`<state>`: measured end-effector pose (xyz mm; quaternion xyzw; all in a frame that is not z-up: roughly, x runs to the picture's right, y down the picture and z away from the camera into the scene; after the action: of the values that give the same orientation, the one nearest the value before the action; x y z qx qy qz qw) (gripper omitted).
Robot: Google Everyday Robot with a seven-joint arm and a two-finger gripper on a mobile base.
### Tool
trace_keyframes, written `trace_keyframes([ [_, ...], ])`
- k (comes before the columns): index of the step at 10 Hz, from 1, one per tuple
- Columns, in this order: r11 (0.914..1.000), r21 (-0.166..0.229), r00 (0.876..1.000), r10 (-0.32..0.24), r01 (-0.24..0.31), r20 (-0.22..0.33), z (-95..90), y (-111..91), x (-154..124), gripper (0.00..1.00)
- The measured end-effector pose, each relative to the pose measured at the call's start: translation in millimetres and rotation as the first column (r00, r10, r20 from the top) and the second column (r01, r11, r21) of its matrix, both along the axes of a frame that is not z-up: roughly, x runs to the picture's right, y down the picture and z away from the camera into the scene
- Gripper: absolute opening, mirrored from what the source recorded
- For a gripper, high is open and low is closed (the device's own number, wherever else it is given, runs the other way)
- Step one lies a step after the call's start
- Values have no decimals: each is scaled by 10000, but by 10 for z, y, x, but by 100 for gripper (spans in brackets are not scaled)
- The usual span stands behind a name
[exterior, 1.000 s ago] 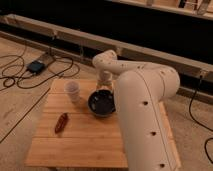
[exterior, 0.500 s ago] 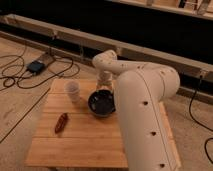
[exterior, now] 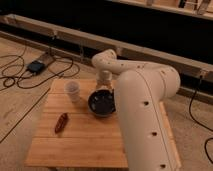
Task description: Drag the ceramic bowl in a circle
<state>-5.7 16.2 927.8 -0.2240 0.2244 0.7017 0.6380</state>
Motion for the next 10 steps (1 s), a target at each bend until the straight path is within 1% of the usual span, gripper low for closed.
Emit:
trace_keyframes([
  [2,9987,75,9983,-502,500,309,-149,50,-152,65],
  [3,9978,108,9970,-655,651,413,-195,89,-215,65],
  [6,9961,114,9928,-885,879,809,-352,359,-514,65],
  [7,9957,73,9914,-928,925,919,-373,443,-580,65],
  [8,9951,-49,9895,-975,986,1067,-407,580,-670,65],
  [10,9931,-137,9865,-1140,1164,1177,-431,734,-752,65],
])
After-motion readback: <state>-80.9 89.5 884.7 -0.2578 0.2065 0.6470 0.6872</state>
